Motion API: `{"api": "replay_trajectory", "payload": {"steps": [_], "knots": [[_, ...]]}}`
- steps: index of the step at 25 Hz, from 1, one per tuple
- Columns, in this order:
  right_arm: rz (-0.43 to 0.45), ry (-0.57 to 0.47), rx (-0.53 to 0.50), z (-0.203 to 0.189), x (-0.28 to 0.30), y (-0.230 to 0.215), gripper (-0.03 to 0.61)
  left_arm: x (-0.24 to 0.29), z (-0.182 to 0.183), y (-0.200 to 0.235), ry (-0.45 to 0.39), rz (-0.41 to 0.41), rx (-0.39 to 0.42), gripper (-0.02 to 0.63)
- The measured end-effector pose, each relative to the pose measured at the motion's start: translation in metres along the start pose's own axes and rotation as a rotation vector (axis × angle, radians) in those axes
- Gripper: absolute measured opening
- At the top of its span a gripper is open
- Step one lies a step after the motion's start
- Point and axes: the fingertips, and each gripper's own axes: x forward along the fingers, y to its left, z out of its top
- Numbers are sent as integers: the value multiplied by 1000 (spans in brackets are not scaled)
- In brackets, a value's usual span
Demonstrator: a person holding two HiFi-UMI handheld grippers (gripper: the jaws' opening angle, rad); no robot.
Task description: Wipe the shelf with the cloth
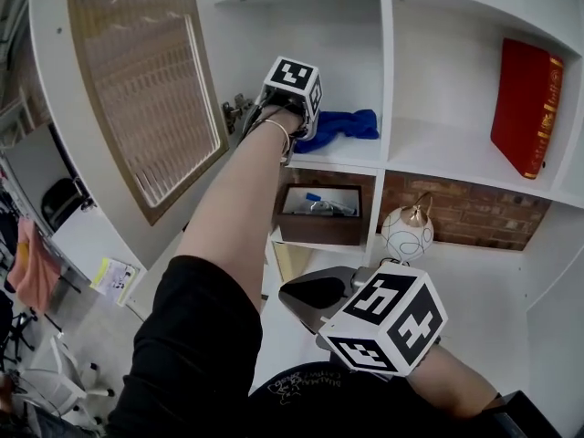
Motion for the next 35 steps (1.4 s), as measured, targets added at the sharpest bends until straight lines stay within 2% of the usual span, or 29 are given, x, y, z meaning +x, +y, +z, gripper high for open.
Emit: {"api": "replay_trajectory", "payload": {"steps": [2,4,9,16,22,27,35], "knots": [[30,2,-17,2,5,8,5,-6,2,10,-66,8,-74,9],[51,3,-29,4,8,13,5,-11,1,16,-91,39,-90,9],[76,0,-29,3,12,18,3,-6,-12,3,-1,100,31,8],[86,-3,-19,-1,9,19,5,-4,-8,-10,8,32,-17,8],[75,-6,-10,-3,6,18,4,-1,-3,-42,21,-57,-30,8],[64,-7,-7,-6,3,19,5,1,3,-71,26,-102,16,8],[40,-23,8,-7,-4,19,3,0,7,-117,32,-207,45,8]]}}
